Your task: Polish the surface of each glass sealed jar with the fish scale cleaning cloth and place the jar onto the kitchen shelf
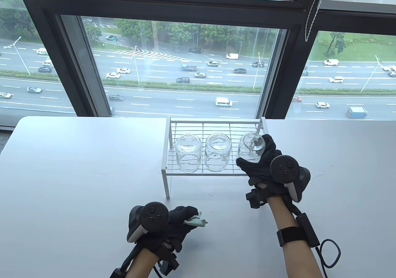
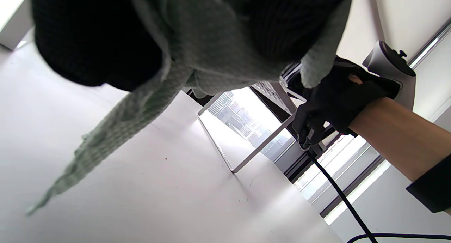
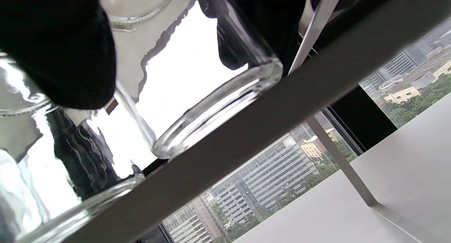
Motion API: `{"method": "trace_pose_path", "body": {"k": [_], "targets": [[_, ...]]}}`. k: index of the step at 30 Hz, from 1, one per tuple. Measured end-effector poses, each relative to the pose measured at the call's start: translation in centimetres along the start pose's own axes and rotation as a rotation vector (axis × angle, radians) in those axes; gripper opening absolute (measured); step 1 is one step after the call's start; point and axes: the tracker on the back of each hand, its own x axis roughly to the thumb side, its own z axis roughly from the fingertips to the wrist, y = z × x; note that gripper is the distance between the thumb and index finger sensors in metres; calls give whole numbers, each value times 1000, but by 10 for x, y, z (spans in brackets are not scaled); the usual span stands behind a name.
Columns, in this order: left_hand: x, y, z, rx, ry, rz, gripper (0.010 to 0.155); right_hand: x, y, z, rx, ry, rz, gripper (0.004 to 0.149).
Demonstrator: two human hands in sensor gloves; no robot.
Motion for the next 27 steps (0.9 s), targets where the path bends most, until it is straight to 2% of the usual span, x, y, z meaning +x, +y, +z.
{"method": "trace_pose_path", "body": {"k": [10,15,20,22,27], "targets": [[0,0,0,-1,6,3,51,0,-2,-1,44,-3,13,109],[-1,1,0,5,6,7,51,-1,-9,1,60,3,-59,111],[-1,2,0,7,6,10,51,5,-30,9,43,-50,-30,106],[-1,2,0,5,3,12,51,10,-41,15,56,-85,-29,99],[-2,2,0,11,5,16,52,21,-57,39,96,-215,77,93]]}}
